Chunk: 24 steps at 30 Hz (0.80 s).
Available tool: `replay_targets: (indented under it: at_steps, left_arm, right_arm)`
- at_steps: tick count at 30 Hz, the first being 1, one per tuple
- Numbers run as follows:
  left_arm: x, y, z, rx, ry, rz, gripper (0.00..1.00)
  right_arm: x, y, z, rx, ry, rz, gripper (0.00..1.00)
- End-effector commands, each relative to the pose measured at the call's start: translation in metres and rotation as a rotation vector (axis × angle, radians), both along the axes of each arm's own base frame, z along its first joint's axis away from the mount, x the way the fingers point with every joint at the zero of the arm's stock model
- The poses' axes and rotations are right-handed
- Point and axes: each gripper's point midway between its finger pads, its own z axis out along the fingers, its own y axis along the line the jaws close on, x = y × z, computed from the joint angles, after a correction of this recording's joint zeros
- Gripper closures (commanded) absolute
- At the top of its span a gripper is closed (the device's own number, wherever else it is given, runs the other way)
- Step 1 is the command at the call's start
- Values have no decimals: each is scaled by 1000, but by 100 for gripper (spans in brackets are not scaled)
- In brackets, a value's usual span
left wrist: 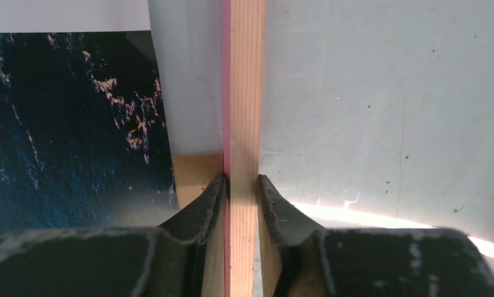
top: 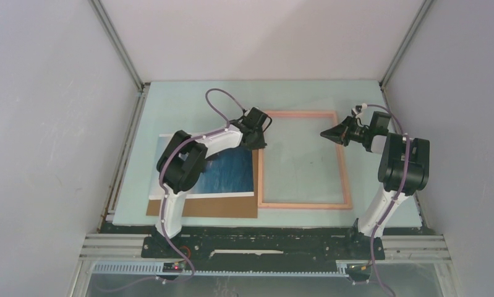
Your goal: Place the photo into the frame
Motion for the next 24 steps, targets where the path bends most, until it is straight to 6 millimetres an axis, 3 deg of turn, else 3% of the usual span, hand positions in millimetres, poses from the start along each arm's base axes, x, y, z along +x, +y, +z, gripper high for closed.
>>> replay_targets:
  at_steps: [1,12,24]
  left_arm:
    - [-1,-10,-5,33,12,-21,93]
    - [-5,-7,-13,71,31,-22,97]
    - [-9,-6,-15,99,77,-7,100]
  right_arm:
    - [3,10,8,-13,-46,38,92]
    - [5,9,8,-34,-43,39,86]
    - [6,3,7,-111,-25,19,57]
